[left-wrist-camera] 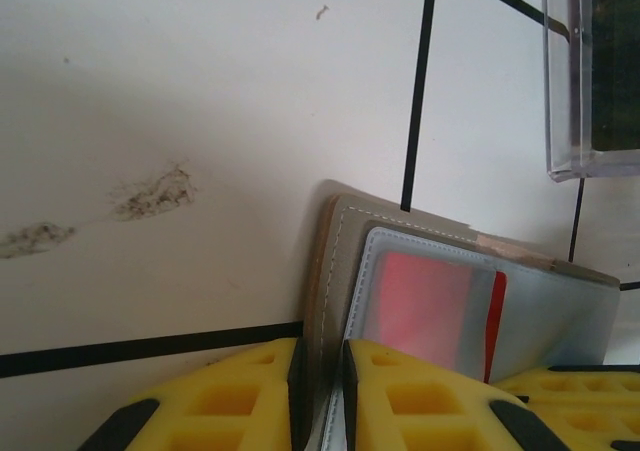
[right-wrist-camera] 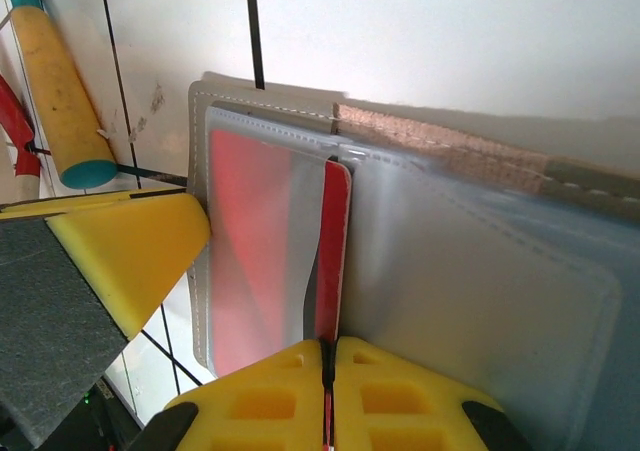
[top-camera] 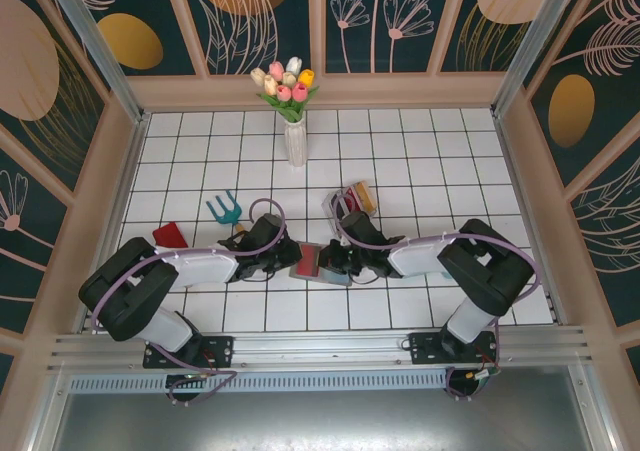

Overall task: Put the credit cards into the card holder
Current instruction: Insert the credit card into the card slot.

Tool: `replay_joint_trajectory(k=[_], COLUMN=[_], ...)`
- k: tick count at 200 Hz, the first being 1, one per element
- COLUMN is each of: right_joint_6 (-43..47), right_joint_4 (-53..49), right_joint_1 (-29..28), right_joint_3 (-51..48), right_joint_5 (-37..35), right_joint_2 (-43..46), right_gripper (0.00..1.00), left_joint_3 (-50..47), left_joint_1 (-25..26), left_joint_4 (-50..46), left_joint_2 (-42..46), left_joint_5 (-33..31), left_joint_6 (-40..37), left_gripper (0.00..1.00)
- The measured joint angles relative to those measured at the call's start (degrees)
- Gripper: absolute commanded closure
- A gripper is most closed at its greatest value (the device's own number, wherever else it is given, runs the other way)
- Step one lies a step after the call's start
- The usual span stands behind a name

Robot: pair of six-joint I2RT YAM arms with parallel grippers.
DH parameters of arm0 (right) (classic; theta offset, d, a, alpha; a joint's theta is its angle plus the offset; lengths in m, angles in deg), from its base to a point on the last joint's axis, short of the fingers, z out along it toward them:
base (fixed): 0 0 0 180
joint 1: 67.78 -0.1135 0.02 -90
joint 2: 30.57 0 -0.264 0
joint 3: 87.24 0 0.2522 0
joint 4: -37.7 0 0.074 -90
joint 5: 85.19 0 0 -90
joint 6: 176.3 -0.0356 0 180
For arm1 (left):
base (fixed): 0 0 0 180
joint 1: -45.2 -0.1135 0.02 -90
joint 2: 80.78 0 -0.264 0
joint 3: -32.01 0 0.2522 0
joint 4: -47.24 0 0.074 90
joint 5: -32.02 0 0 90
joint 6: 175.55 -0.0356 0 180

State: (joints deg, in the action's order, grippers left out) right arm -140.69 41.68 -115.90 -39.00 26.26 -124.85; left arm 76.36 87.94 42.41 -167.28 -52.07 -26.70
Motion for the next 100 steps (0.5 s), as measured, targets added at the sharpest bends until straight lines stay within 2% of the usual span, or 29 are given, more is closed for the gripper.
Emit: replay_joint_trajectory(k=[48, 72, 100], right_joint_6=[0.59, 2.73, 4.7], right_joint_4=[-3.43, -9.64, -14.01], right_joint_1=[-0.61, -1.01, -1.01], right_joint_3=[1.2, 2.56, 2.93], right_joint_5=[-2.27, -6.05, -8.61], right_joint_2=[1.25, 4.7, 7.02], right_gripper=[0.78, 0.78, 0.79], left_joint_3=[-0.22, -0.24, -0.15], left_joint_1=[0.09, 0.48, 0.57], left_joint_4=[-0.35, -3.23, -7.56], left_joint_2=[0.66, 2.21, 5.66], left_joint_5=[-0.55, -1.6, -3.5], left_joint_6=[0.59, 1.01, 0.79], left_gripper=[0.76, 0.68, 0.66])
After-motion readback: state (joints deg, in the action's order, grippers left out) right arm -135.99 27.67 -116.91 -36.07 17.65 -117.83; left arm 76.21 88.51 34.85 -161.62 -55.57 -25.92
